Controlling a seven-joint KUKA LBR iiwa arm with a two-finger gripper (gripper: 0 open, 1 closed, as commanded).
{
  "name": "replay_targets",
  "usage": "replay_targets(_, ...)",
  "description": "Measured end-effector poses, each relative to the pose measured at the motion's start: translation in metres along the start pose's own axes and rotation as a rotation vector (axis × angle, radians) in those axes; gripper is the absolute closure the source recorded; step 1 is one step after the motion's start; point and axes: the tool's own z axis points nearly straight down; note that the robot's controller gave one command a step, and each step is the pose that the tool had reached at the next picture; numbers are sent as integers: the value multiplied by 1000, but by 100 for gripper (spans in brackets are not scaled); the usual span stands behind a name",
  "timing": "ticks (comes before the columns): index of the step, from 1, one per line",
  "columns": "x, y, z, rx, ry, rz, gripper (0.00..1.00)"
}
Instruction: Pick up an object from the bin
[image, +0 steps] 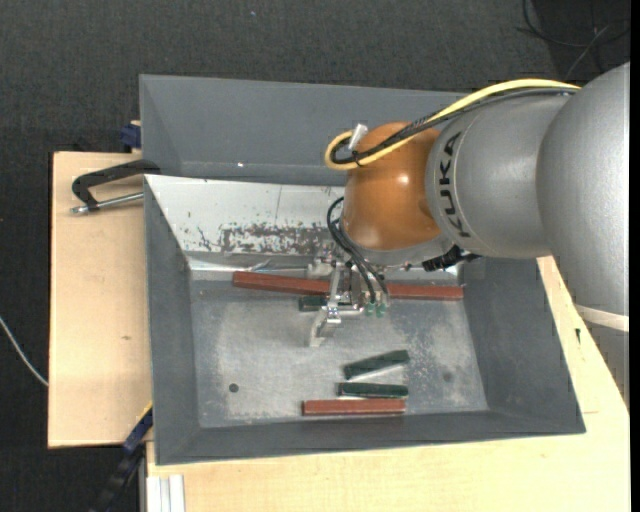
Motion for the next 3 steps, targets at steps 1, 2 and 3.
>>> replay_targets(1,-18,-18,21,-4,0,-60,100)
replay_targets(2,-18,-18,21,-4,1,-60,100)
replay_targets(3,-13,-29,-192,-2,-5,-84,100)
